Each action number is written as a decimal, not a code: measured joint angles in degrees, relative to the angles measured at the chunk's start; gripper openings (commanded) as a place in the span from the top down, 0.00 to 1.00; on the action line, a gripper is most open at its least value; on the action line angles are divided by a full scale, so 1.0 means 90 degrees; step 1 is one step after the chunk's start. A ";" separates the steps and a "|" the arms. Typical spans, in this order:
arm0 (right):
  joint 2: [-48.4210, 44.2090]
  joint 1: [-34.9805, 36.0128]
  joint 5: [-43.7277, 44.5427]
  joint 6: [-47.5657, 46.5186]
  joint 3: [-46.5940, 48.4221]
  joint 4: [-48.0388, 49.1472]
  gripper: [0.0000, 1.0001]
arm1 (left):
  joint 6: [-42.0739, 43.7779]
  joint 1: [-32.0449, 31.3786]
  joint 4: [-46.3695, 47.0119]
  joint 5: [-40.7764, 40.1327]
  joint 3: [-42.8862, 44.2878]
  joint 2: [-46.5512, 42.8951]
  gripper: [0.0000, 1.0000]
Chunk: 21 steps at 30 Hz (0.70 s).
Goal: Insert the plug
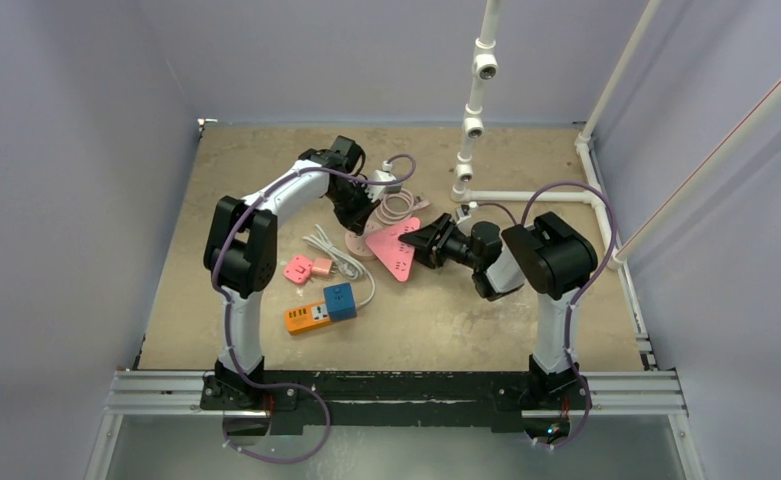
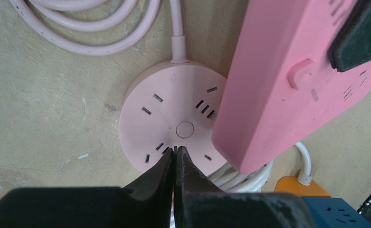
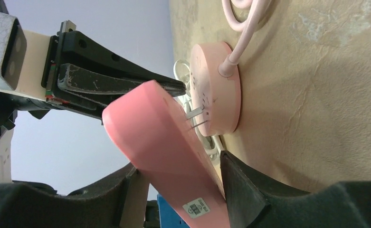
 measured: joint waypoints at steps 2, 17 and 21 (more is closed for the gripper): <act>0.0000 0.0010 0.0046 -0.0029 0.0046 -0.0121 0.59 | 0.0000 0.0000 0.0002 -0.0015 0.0000 0.0000 0.99; 0.0000 -0.0005 0.0036 0.0481 -0.0046 0.0483 1.00 | -0.0002 0.0039 -0.0044 -0.0019 0.0036 0.0010 0.99; 0.0002 -0.0005 0.0032 0.0930 -0.0274 0.0923 1.00 | -0.0002 0.0056 -0.0046 -0.0019 0.0036 0.0022 0.99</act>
